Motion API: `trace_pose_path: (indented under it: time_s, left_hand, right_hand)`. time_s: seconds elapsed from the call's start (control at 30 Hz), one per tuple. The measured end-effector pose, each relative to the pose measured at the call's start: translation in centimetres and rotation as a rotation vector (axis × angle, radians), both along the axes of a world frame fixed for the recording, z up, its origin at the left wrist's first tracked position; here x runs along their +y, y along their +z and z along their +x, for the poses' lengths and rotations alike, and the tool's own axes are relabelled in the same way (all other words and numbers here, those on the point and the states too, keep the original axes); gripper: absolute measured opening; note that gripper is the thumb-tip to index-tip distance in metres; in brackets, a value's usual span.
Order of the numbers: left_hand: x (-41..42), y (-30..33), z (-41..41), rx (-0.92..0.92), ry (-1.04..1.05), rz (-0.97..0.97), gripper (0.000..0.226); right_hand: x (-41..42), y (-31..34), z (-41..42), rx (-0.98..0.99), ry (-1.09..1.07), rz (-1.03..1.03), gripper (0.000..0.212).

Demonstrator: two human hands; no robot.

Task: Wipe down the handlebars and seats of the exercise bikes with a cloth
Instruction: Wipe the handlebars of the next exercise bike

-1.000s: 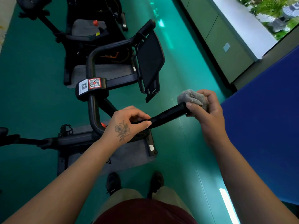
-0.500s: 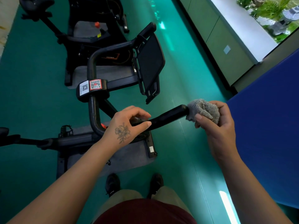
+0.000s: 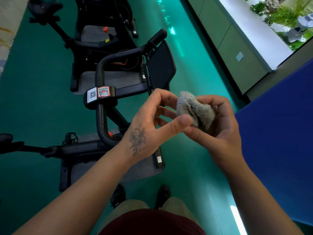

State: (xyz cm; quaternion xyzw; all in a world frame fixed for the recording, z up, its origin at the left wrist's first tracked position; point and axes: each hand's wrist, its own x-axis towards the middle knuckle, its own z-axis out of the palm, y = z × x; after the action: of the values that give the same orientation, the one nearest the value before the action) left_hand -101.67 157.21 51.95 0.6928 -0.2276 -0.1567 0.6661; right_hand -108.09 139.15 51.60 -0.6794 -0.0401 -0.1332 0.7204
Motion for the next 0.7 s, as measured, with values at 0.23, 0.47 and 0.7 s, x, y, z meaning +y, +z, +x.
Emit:
trace_pose_path:
  time_s: [0.23,0.47,0.7]
  left_hand:
    - [0.2,-0.9,0.9,-0.037,0.142,-0.004,0.044]
    - [1.4,-1.5,1.9,-0.069,0.154,0.062,0.028]
    - [0.7,-1.3,1.0,-0.043,0.163,0.048,0.033]
  right_hand:
    - [0.2,-0.2,1.5,0.011,0.063,-0.104,0.046]
    - [-1.2,-0.7,2.3,0.001,0.003,-0.2,0.038]
    - [-2.6,-0.8,2.4,0.049,-0.047,-0.199,0.045]
